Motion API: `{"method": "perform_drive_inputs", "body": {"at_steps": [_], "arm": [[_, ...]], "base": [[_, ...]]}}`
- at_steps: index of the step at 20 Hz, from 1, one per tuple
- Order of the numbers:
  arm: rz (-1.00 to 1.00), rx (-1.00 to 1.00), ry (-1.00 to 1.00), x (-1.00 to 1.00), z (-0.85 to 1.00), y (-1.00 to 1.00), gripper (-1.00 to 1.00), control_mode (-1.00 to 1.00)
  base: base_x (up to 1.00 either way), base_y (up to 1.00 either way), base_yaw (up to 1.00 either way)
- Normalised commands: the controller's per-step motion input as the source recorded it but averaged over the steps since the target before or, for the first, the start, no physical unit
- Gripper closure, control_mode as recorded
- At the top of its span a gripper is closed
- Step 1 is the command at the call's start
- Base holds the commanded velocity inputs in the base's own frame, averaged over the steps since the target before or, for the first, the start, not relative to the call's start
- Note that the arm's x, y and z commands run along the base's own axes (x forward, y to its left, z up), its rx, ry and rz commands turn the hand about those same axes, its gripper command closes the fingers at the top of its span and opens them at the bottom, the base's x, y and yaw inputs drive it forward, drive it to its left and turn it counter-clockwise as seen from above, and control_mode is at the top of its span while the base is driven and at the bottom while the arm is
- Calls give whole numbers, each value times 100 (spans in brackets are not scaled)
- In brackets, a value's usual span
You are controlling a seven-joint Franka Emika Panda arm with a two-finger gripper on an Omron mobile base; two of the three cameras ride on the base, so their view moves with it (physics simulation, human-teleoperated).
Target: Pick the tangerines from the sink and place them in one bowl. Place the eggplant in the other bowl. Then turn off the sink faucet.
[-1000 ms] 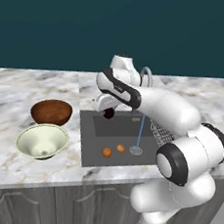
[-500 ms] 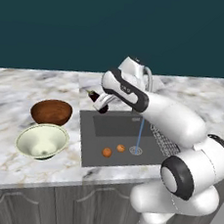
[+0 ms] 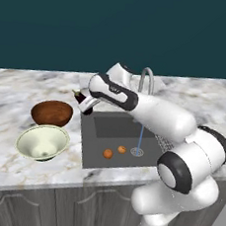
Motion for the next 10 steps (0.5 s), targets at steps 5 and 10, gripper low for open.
{"method": "perform_drive_inputs", "body": {"at_steps": [5, 10], "arm": [[0, 0, 14, 58, 9, 10, 100, -100], [0, -2, 19, 59, -1, 29, 100, -100]], "base": [[0, 0, 0], [0, 0, 0]]}}
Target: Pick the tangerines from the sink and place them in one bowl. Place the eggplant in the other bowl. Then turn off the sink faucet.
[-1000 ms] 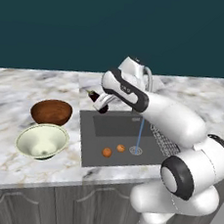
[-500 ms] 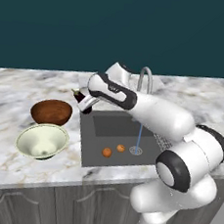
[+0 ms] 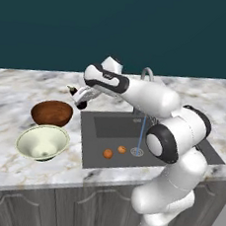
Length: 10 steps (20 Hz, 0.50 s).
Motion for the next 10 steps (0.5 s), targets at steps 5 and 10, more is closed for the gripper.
{"method": "perform_drive_inputs", "body": {"at_steps": [5, 10], "arm": [[0, -6, 15, 47, -13, 36, 100, -100], [0, -10, 12, 36, -32, 39, 100, -100]], "base": [[0, 0, 0], [0, 0, 0]]}}
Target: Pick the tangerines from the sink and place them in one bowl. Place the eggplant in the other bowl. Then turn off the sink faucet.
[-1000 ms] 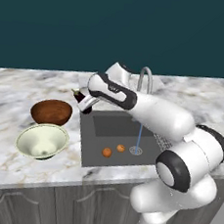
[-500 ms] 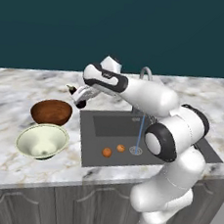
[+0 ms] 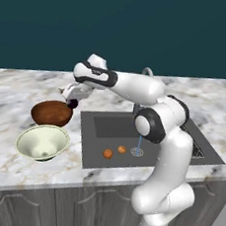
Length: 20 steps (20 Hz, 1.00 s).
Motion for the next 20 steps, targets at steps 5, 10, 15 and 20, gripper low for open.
{"method": "perform_drive_inputs", "body": {"at_steps": [5, 10, 15, 20], "arm": [[0, -7, 10, 40, -26, 35, 100, -100], [2, -6, 3, 43, -43, 18, 100, -100], [1, -4, 0, 30, -27, 17, 100, -100], [0, -3, 0, 8, -41, 4, 100, -100]], "base": [[0, 0, 0], [0, 0, 0], [0, 0, 0], [0, 0, 0]]}}
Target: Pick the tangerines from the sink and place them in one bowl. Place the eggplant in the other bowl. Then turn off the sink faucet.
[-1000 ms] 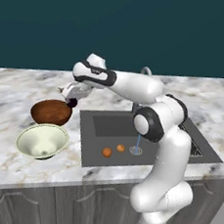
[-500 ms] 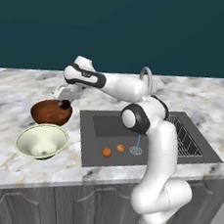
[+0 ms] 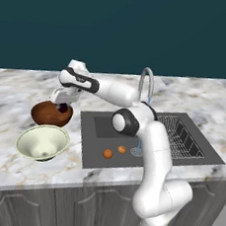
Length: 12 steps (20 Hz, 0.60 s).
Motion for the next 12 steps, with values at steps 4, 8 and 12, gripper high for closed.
{"method": "perform_drive_inputs", "body": {"at_steps": [4, 8, 12], "arm": [[0, 0, 0, 0, -41, 0, 100, -100], [0, 0, 0, 0, -32, 0, 100, -100], [0, 0, 3, 0, -33, 0, 100, -100]], "base": [[0, 0, 0], [0, 0, 0], [0, 0, 0]]}}
